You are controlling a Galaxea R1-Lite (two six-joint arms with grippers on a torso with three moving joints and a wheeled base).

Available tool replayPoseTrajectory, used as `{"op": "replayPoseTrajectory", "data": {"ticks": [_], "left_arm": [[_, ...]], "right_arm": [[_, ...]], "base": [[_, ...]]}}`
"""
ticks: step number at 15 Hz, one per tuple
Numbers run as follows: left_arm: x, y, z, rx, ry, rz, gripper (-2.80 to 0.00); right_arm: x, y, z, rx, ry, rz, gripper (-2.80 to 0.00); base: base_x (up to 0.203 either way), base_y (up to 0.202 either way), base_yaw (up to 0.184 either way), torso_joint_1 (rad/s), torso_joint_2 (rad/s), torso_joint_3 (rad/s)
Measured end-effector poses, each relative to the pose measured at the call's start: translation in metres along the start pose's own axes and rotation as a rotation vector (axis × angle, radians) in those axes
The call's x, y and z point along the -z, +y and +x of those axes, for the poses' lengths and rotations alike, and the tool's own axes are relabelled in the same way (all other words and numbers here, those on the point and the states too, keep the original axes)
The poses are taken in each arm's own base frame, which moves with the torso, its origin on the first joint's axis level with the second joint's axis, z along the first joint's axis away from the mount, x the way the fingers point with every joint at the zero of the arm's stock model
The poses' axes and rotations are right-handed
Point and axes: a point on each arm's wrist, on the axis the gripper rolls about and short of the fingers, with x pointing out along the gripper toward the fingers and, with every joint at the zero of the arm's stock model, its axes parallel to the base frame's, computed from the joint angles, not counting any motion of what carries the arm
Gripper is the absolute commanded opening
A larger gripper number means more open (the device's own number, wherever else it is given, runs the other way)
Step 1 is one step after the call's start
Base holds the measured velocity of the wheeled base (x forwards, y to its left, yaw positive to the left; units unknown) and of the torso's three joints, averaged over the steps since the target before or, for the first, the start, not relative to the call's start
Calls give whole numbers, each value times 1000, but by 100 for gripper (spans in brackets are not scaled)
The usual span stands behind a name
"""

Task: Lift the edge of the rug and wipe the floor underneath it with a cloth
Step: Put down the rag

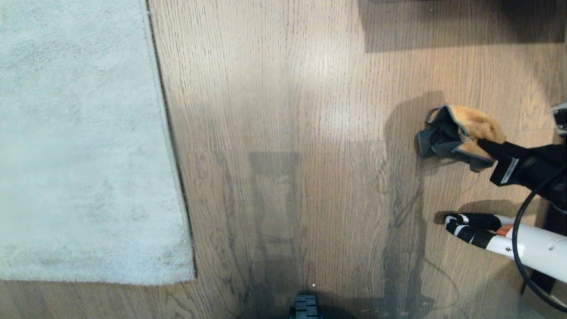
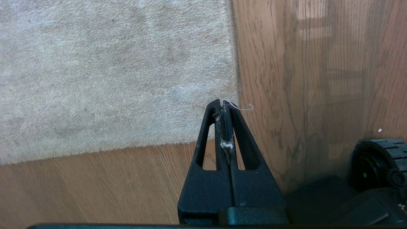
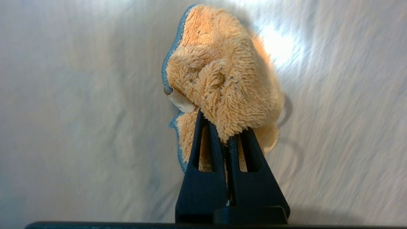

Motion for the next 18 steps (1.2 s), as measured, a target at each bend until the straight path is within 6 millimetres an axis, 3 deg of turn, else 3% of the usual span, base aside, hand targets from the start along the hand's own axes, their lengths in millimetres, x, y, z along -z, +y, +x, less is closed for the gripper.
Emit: {"op": "replayPoseTrajectory", "data": {"ticks": [8,14,15,18], "left_arm": [[0,0,0,0,0,0,-280],[0,0,0,0,0,0,-280],[0,0,0,1,0,0,-280],[0,0,0,0,0,0,-280]], "right_arm": [[-2,-35,41,119,-40,-55,-280],[4,-42,51,137,-27,-53,-280],[5,-43,51,138,-26,-52,0],[6,-43,52,138,-22,-52,0]], "base": [[0,0,0,0,0,0],[0,0,0,0,0,0],[0,0,0,0,0,0],[0,0,0,0,0,0]]}}
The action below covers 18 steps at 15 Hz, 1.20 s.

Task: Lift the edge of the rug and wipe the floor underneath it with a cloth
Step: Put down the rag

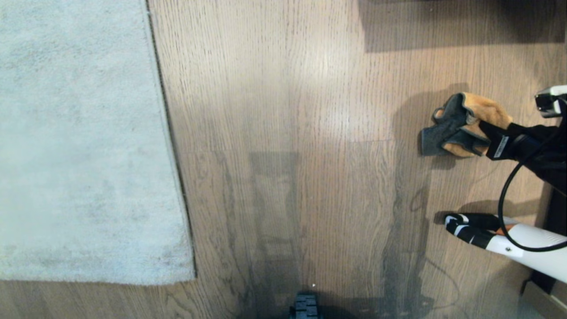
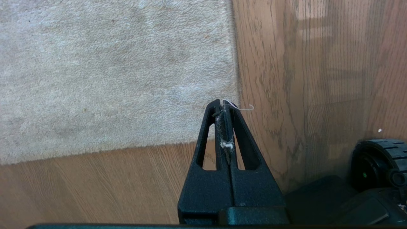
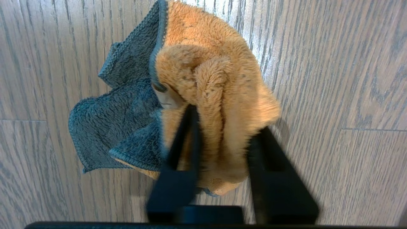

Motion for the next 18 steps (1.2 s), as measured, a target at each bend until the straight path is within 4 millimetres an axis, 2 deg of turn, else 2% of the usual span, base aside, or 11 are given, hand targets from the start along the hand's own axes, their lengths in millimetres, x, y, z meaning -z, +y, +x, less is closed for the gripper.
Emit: {"op": "replayPoseTrajectory", "data": {"ticks": [5,9,12,18], "left_arm": [[0,0,0,0,0,0,-280],[0,0,0,0,0,0,-280],[0,0,0,0,0,0,-280],[0,0,0,0,0,0,-280]], "right_arm": [[0,0,-3,0,-1,0,0],[-4,1,-16,-1,-1,1,0],[-4,4,-38,-5,7,7,0],[5,12,-97,-19,68,15,0]], "base": [[0,0,0,0,0,0],[0,0,0,0,0,0],[0,0,0,0,0,0],[0,0,0,0,0,0]]}}
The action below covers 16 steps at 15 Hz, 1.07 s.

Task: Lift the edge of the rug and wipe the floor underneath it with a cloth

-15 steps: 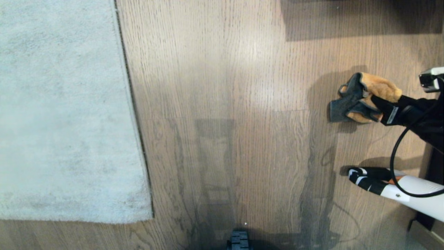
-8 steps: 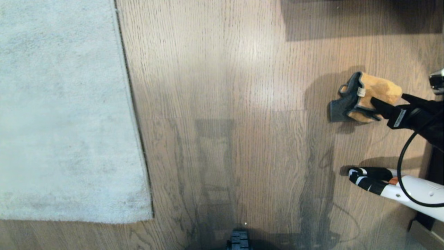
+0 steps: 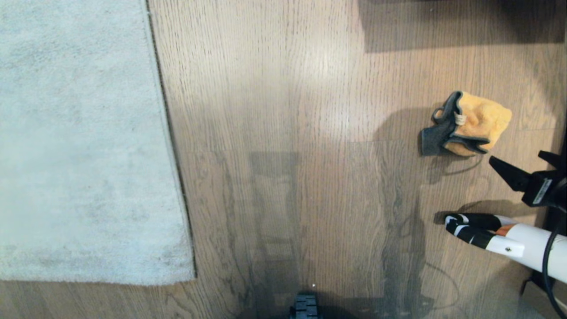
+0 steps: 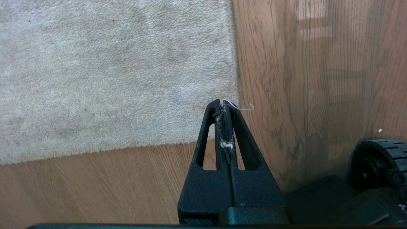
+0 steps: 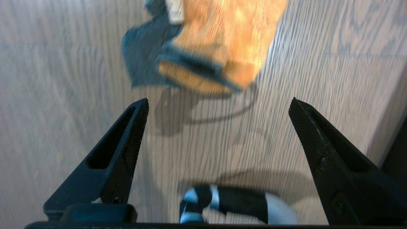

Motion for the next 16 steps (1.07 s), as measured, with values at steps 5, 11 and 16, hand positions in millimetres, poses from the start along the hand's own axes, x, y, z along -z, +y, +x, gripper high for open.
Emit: {"op": "replayPoseTrajectory", "data": {"ticks": [5,11,16], "left_arm": [[0,0,0,1,0,0,-280],[0,0,0,0,0,1,-280],[0,0,0,0,0,0,-280]], "right_arm": [[-4,2,-16,1,-36,-3,-280],[-9,2,-26,5,-69,-3,-280],[-6,4,-40,3,-63,2,-280]], "base": [[0,0,0,0,0,0],[0,0,0,0,0,0],[0,0,0,0,0,0]]}}
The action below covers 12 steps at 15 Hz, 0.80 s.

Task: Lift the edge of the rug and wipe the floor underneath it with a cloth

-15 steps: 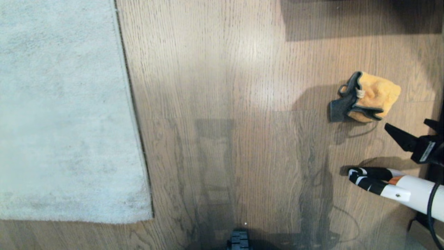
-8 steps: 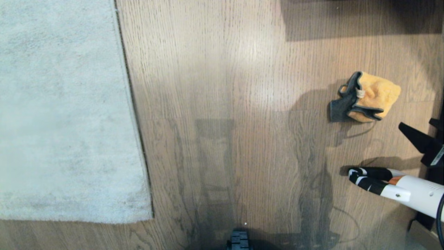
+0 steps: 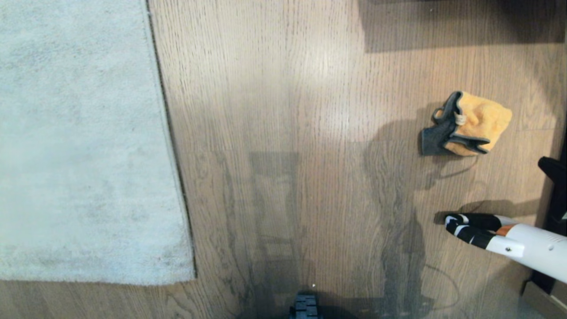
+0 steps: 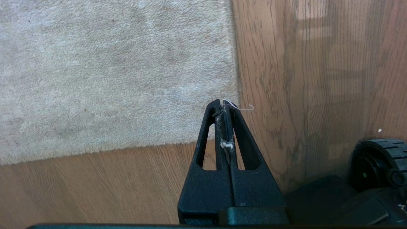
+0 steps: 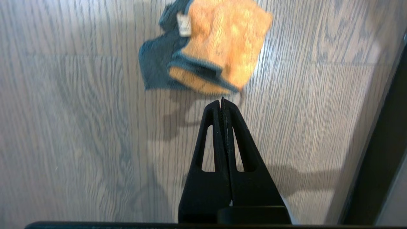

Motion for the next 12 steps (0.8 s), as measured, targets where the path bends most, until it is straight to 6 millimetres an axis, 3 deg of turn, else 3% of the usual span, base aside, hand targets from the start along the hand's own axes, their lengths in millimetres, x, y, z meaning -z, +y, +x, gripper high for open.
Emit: {"op": "replayPoseTrajectory", "data": {"ticks": [7,12], "left_arm": [[0,0,0,0,0,0,-280],[0,0,0,0,0,0,-280]], "right_arm": [[8,9,-55,-19,7,14,-280],[49,19,-108,-68,19,44,-280]], "base": [[0,0,0,0,0,0],[0,0,0,0,0,0]]}}
